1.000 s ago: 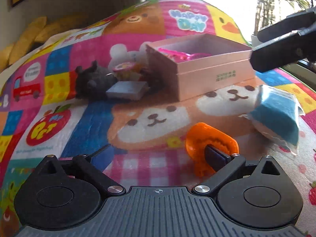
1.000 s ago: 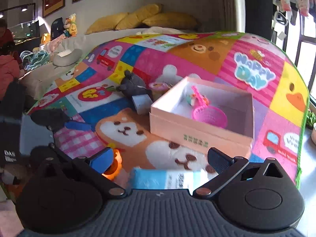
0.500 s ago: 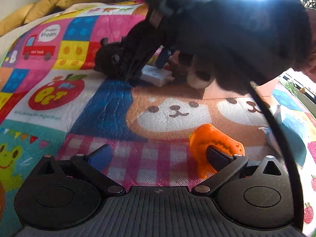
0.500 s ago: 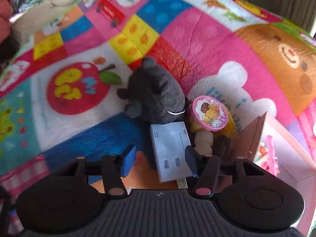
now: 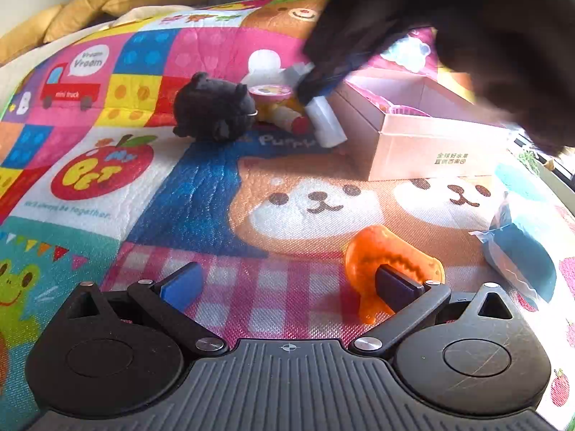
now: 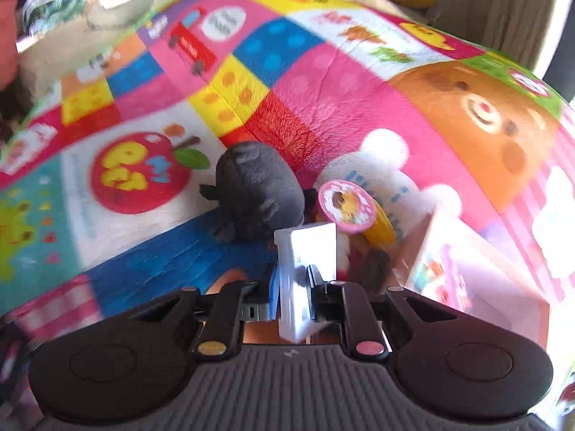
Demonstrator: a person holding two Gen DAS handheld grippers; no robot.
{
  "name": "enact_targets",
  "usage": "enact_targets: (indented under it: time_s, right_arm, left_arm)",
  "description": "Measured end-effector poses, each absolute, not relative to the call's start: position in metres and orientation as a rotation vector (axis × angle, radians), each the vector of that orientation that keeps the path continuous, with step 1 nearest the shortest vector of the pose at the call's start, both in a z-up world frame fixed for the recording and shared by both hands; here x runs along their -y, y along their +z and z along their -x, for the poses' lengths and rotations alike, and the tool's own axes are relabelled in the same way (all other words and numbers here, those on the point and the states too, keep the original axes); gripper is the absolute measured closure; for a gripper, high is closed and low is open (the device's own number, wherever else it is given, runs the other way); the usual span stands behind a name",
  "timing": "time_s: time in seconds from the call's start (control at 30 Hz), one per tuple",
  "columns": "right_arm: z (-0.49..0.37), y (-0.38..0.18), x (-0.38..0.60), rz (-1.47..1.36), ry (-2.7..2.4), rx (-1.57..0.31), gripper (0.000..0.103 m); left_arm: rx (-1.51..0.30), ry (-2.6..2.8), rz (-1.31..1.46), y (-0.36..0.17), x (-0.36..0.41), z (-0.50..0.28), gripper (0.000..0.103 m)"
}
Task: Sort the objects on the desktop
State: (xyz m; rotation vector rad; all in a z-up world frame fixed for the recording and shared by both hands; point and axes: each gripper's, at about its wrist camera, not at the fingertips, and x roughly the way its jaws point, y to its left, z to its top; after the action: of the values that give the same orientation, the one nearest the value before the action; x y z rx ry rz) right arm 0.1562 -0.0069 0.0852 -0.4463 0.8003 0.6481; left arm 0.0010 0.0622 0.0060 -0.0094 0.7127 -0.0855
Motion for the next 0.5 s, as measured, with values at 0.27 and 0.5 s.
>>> enact_targets:
  time_s: [0.27,0.5]
  right_arm:
    - [-0.085,0.101,0.132,0.054,0.729,-0.870,0.088]
    - [-0.037,0.059,0.196,-0.082,0.728,-0.946,0.087]
  left_arm:
    - [-0.716,-0.080,-0.002,0.006,-0.061,-0.001,0.000]
    - [-0.720,-0.081,0.000,0.008,-0.061,0.000,0.000]
